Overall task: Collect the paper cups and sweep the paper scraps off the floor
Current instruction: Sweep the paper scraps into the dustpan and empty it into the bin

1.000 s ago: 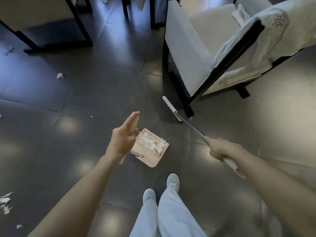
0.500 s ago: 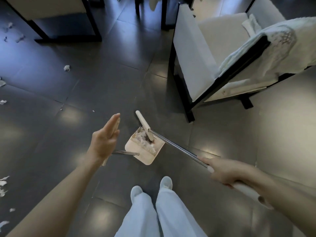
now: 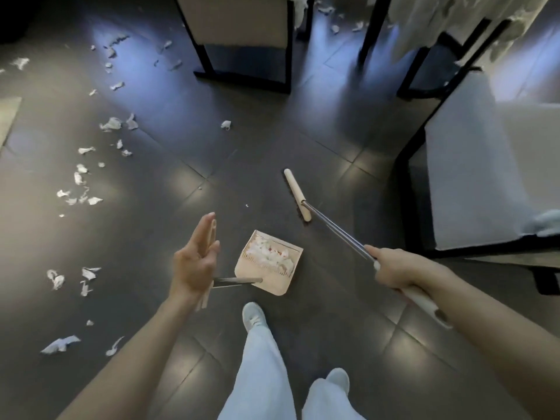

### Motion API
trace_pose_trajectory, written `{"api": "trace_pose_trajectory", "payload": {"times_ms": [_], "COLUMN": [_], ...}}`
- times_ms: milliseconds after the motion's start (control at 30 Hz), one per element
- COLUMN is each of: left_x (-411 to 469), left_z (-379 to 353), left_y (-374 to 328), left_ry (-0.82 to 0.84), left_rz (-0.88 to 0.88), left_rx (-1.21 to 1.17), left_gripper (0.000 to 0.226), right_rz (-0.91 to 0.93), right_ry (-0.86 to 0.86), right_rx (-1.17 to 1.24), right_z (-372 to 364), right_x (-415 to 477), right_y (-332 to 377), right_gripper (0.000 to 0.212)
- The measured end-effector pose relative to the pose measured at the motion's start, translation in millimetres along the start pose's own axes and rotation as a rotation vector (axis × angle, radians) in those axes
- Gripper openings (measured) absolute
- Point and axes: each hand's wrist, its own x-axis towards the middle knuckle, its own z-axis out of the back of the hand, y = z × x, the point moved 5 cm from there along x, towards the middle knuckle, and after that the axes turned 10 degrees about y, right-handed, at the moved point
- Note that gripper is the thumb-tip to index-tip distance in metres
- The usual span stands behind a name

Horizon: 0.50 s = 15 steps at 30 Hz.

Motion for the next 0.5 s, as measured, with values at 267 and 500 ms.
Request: {"api": "trace_pose_trajectory", "payload": {"times_ms": [267,500], "left_x": [98,167], "left_z": [93,121], "left_y": [9,-8], "left_ry": [-0.139,-0.165], "left_rz": [0.047,0.083], "left_rx": [0.084,0.222], "left_gripper": [0.065,0.054], "right_rz": [-0.02,0.055], "right_ry": [-0.027,0.135], "right_rx": [-0.049,-0.318], "right_z": [83,89], "right_x": [96,116], "right_y": [147,218], "right_gripper": [0.046,0.066]}}
